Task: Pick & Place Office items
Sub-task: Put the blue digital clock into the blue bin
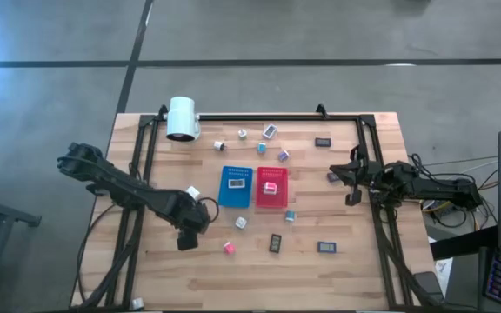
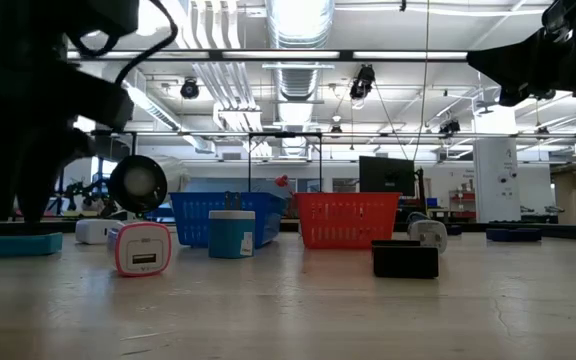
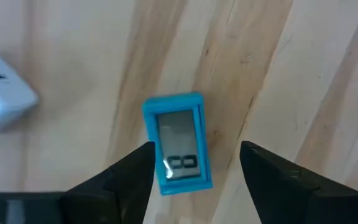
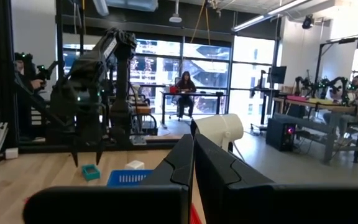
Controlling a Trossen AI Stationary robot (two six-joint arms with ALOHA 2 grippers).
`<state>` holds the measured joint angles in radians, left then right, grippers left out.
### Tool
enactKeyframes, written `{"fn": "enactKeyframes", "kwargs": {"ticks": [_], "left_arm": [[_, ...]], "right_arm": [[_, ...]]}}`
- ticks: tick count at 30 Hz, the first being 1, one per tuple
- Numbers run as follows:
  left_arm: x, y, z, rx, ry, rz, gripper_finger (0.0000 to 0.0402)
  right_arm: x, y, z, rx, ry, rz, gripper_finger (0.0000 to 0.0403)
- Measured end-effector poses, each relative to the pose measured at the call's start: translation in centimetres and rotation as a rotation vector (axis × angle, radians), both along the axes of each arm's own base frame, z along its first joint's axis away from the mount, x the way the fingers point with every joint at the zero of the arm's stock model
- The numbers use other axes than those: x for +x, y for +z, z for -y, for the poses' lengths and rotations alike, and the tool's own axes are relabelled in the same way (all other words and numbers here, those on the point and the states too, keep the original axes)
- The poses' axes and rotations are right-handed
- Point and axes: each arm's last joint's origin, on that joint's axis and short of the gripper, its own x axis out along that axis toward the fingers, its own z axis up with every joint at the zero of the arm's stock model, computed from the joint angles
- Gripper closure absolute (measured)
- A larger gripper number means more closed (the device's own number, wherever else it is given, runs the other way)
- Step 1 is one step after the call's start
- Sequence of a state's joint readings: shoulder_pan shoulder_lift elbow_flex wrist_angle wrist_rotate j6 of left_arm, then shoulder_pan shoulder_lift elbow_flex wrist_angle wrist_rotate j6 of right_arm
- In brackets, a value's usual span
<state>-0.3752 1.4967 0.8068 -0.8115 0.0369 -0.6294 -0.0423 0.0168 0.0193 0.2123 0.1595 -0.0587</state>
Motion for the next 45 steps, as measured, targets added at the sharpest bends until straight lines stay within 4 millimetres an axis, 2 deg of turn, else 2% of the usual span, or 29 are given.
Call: {"fn": "enactKeyframes", "kwargs": {"ticks": [10, 22, 27, 32, 33, 37, 45], "left_arm": [[-0.8, -2.3, -0.5, 0.023, 0.057, -0.017, 0.0159], [-1.0, -2.8, -0.6, 0.023, 0.051, -0.007, 0.0175], [-1.0, -2.8, -0.6, 0.026, 0.035, -0.011, 0.0228], [-1.0, -2.7, -0.5, 0.012, -0.039, -0.009, 0.0337], [-0.9, -2.6, -0.5, 0.004, -0.058, -0.010, 0.0354], [-0.5, -1.9, -0.2, -0.035, -0.129, 0.022, 0.0354], [0.2, 2.3, 0.0, -0.075, -0.403, 0.269, 0.0354]], "right_arm": [[0.0, 0.0, 0.0, -0.003, -0.001, 0.001, 0.0394], [0.0, 0.0, 0.0, -0.002, -0.001, -0.004, 0.0394], [0.1, -0.1, 0.0, -0.003, -0.001, -0.007, 0.0394], [0.1, -0.1, 0.0, -0.004, -0.001, -0.008, 0.0394], [0.1, -0.1, 0.0, -0.003, -0.001, -0.008, 0.0394], [0.1, -0.1, 0.0, -0.004, -0.001, -0.008, 0.0394], [0.1, -0.1, 0.0, -0.004, -0.001, -0.008, 0.0394]]}}
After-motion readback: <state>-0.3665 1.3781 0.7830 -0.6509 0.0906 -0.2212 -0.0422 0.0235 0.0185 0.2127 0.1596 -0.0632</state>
